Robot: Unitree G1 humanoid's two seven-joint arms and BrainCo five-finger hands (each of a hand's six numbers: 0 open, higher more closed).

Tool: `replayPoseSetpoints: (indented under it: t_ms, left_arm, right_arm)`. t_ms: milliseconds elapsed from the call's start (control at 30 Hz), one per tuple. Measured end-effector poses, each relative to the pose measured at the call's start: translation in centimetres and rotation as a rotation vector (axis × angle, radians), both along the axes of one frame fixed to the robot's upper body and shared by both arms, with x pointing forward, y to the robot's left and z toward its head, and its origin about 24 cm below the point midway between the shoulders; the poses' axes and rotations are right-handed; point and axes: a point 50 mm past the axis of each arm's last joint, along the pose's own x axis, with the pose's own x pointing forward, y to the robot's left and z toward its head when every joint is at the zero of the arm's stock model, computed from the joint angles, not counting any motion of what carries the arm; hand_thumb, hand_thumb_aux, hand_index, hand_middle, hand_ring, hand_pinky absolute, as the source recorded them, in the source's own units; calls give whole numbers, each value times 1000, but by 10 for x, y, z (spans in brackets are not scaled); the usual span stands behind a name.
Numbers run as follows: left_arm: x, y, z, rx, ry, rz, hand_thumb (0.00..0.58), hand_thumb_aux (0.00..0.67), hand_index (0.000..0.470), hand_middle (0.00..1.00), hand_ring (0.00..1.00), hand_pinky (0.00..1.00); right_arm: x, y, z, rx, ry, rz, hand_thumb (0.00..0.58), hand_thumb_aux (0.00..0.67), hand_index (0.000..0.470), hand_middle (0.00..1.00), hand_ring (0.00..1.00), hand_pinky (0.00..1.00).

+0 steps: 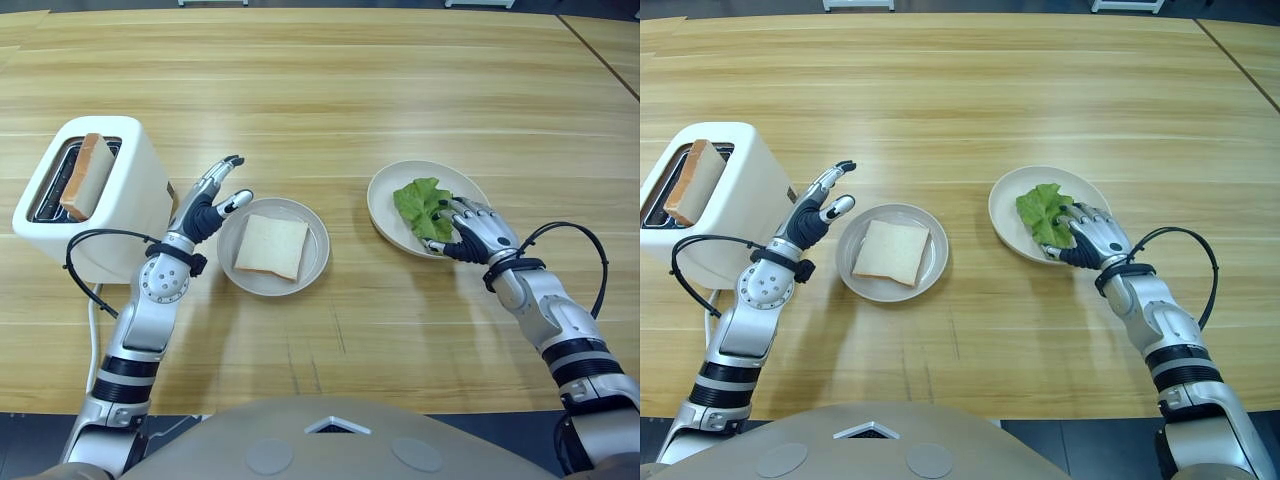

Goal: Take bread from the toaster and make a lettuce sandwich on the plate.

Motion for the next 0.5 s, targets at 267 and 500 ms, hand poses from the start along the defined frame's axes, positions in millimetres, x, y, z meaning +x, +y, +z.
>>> replayPoseSetpoints:
  t_ms: [267, 500]
  left_arm:
    - [0, 0, 0, -1, 1, 0, 0, 0, 0, 0, 0, 0]
    - [0, 0, -2, -4, 5, -2, 0, 0, 0, 0, 0, 0]
  right_arm:
    - [4, 1, 2, 4, -17, 13, 580, 670, 470, 0, 0, 0]
    - [6, 7, 8, 32, -94, 42, 580, 670, 470, 0, 0, 0]
